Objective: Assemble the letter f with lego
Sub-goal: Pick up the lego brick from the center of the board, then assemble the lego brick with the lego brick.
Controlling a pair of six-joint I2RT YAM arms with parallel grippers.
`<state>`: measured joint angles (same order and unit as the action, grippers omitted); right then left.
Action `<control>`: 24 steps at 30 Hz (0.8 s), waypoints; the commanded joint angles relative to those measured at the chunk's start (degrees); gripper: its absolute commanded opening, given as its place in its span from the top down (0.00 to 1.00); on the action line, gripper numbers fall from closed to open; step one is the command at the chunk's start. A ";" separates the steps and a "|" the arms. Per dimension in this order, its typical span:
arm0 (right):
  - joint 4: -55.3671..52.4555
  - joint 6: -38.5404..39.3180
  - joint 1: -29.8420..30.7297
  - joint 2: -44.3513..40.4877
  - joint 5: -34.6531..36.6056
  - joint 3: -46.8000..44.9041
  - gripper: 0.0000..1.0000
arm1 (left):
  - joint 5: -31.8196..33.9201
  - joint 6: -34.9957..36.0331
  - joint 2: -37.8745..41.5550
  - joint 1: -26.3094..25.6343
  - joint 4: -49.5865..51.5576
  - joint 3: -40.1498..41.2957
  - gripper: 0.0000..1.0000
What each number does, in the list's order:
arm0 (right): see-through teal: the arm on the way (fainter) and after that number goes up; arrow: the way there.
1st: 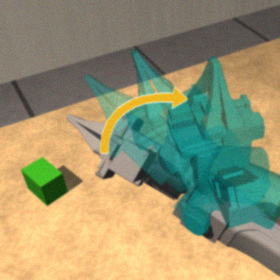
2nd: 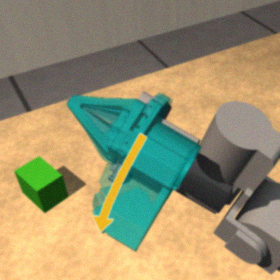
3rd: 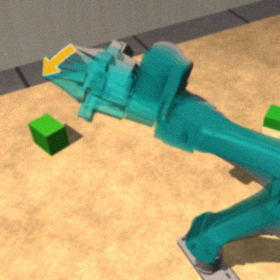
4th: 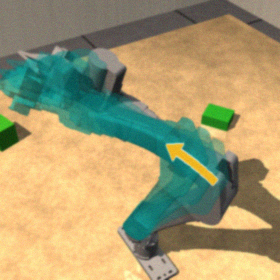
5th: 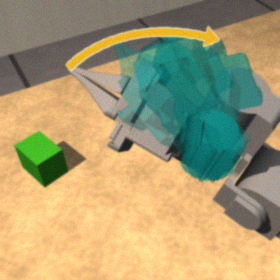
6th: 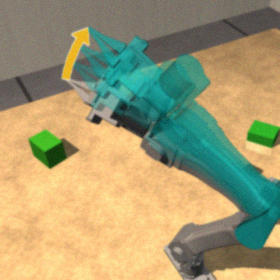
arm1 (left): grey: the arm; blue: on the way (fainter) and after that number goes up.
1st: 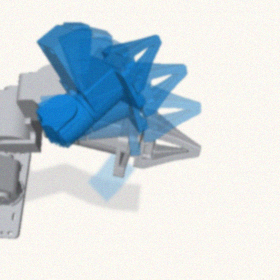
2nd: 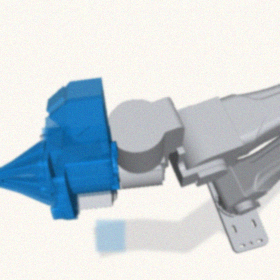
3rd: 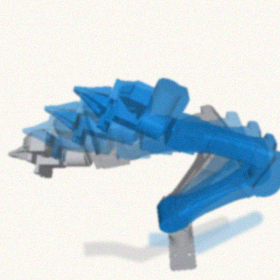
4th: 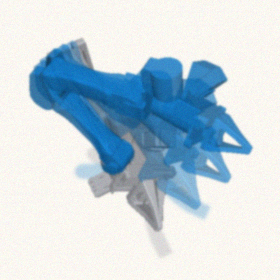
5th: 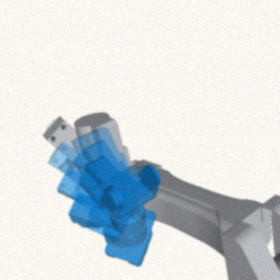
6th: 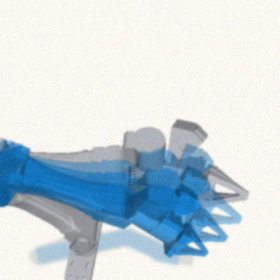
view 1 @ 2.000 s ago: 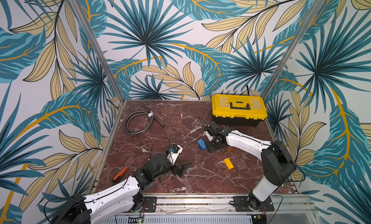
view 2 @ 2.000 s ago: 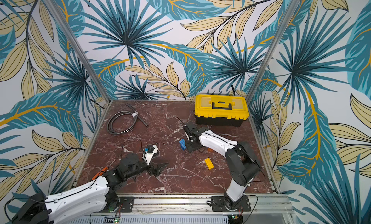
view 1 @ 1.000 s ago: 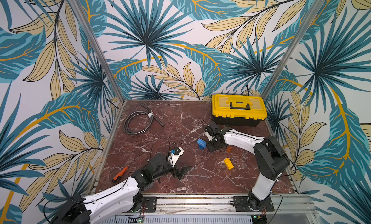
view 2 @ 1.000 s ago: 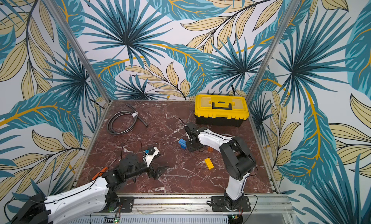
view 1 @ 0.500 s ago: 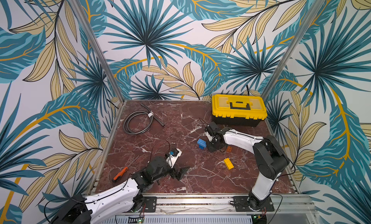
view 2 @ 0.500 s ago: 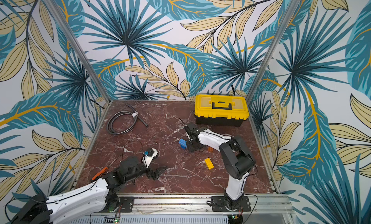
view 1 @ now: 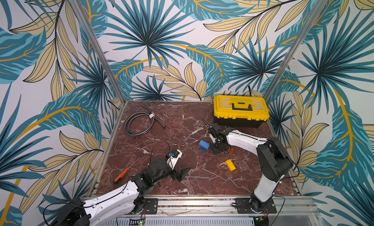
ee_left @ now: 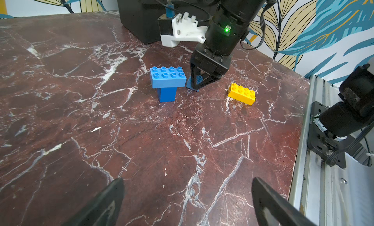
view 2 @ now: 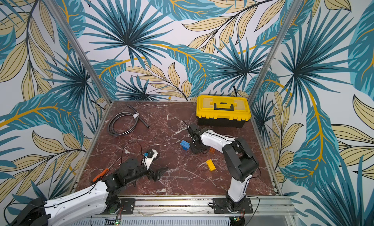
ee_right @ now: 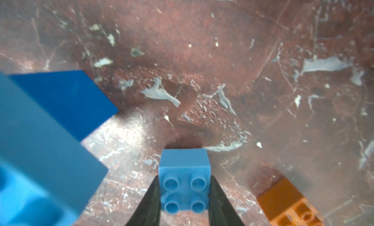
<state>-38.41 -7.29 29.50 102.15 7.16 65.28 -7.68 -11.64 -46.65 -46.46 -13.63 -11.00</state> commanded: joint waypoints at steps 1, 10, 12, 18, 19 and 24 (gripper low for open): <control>-3.23 -0.18 -0.26 -2.55 1.08 1.78 0.64 | 0.53 -0.31 0.44 -0.15 -0.70 0.55 0.01; -7.93 2.40 -0.27 -4.62 0.97 6.90 0.65 | 0.31 -0.19 0.46 -0.19 -0.70 0.55 0.01; -8.93 3.14 -0.28 -4.93 0.80 8.26 0.65 | 0.29 -0.14 0.46 -0.18 -0.70 0.55 0.00; -11.92 6.16 -0.17 -4.68 -2.22 11.96 0.65 | 0.35 -0.14 0.54 -0.15 -0.70 0.55 0.01; -12.28 6.74 -0.14 -4.52 -2.75 12.35 0.65 | 0.31 -0.14 0.54 -0.14 -0.70 0.55 0.01; -13.27 8.70 -0.01 -4.24 -5.26 13.63 0.66 | 0.24 -0.05 0.64 -0.15 -0.70 0.55 0.01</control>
<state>-48.93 -0.80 29.34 98.35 4.21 77.95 -7.70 -11.62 -46.65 -46.46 -13.63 -11.00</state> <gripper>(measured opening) 0.351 0.995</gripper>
